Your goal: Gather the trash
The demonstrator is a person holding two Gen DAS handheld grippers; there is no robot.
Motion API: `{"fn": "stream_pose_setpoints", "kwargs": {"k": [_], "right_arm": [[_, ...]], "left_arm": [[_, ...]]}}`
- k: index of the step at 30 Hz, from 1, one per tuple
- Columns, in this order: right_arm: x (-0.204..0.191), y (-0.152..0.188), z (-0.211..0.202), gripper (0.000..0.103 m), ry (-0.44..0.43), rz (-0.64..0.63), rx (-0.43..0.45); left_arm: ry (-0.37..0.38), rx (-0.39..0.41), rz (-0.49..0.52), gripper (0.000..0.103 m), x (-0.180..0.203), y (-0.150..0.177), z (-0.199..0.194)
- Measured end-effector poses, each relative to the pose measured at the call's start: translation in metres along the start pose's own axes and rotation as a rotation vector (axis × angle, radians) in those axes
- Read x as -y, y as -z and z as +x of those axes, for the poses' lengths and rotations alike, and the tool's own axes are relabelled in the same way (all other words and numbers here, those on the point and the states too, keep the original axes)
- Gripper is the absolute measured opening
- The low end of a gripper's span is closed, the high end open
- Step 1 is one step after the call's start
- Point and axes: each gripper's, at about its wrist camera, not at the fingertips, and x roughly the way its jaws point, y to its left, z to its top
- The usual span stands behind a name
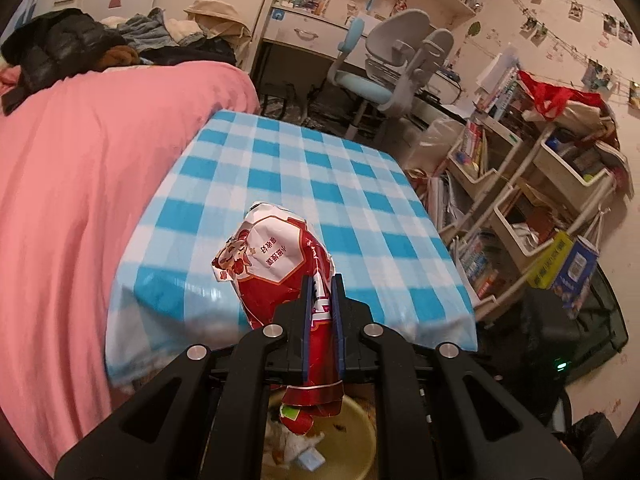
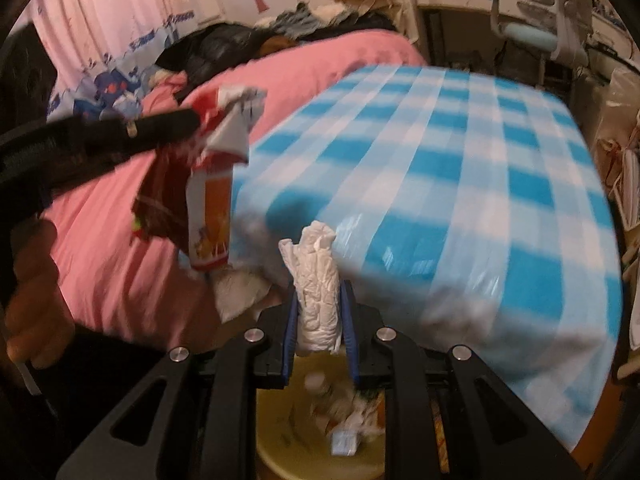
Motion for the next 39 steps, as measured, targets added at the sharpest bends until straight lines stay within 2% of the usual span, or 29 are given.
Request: {"fn": "stream_pose_setpoints", "kwargs": {"k": [4, 5, 7, 8, 11, 14, 18, 19, 22, 26, 28, 32, 39], "right_arm": [[-0.010, 0.026, 0.010, 0.027, -0.017, -0.003, -0.088], [-0.012, 0.033, 0.011, 0.035, -0.009, -0.004, -0.104], [-0.012, 0.041, 0.009, 0.043, 0.006, 0.010, -0.111], [-0.009, 0.045, 0.005, 0.045, 0.015, 0.027, -0.104], [-0.001, 0.049, -0.007, 0.061, 0.061, 0.068, -0.061], [0.010, 0.051, -0.021, 0.072, 0.114, 0.128, 0.000], [0.017, 0.052, -0.035, 0.078, 0.160, 0.168, 0.076], [0.017, 0.052, -0.039, 0.079, 0.172, 0.168, 0.095], [0.011, 0.052, -0.048, 0.083, 0.222, 0.145, 0.154], [0.007, 0.052, -0.057, 0.086, 0.265, 0.111, 0.216], [0.005, 0.051, -0.059, 0.087, 0.282, 0.098, 0.240], [0.001, 0.051, -0.066, 0.089, 0.305, 0.083, 0.287], [-0.005, 0.050, -0.066, 0.092, 0.376, 0.051, 0.315]], "left_arm": [[0.012, -0.032, 0.010, 0.009, 0.006, 0.029, -0.014], [0.014, -0.040, 0.013, 0.009, 0.007, 0.035, -0.017], [0.017, -0.063, 0.016, 0.009, 0.011, 0.051, -0.023], [0.023, -0.076, 0.014, 0.009, 0.012, 0.058, -0.025], [0.024, -0.115, 0.017, 0.009, 0.017, 0.080, -0.028], [0.043, -0.179, 0.018, 0.009, 0.022, 0.102, -0.028], [0.032, -0.256, 0.045, 0.009, 0.029, 0.127, -0.024], [0.007, -0.259, 0.058, 0.009, 0.031, 0.132, -0.024], [-0.030, -0.250, 0.085, 0.013, 0.034, 0.135, -0.026], [-0.086, -0.208, 0.119, 0.034, 0.039, 0.132, -0.032], [-0.110, -0.184, 0.140, 0.038, 0.043, 0.131, -0.036], [-0.184, -0.108, 0.183, 0.054, 0.049, 0.128, -0.046], [-0.253, 0.008, 0.162, 0.075, 0.046, 0.114, -0.063]]}}
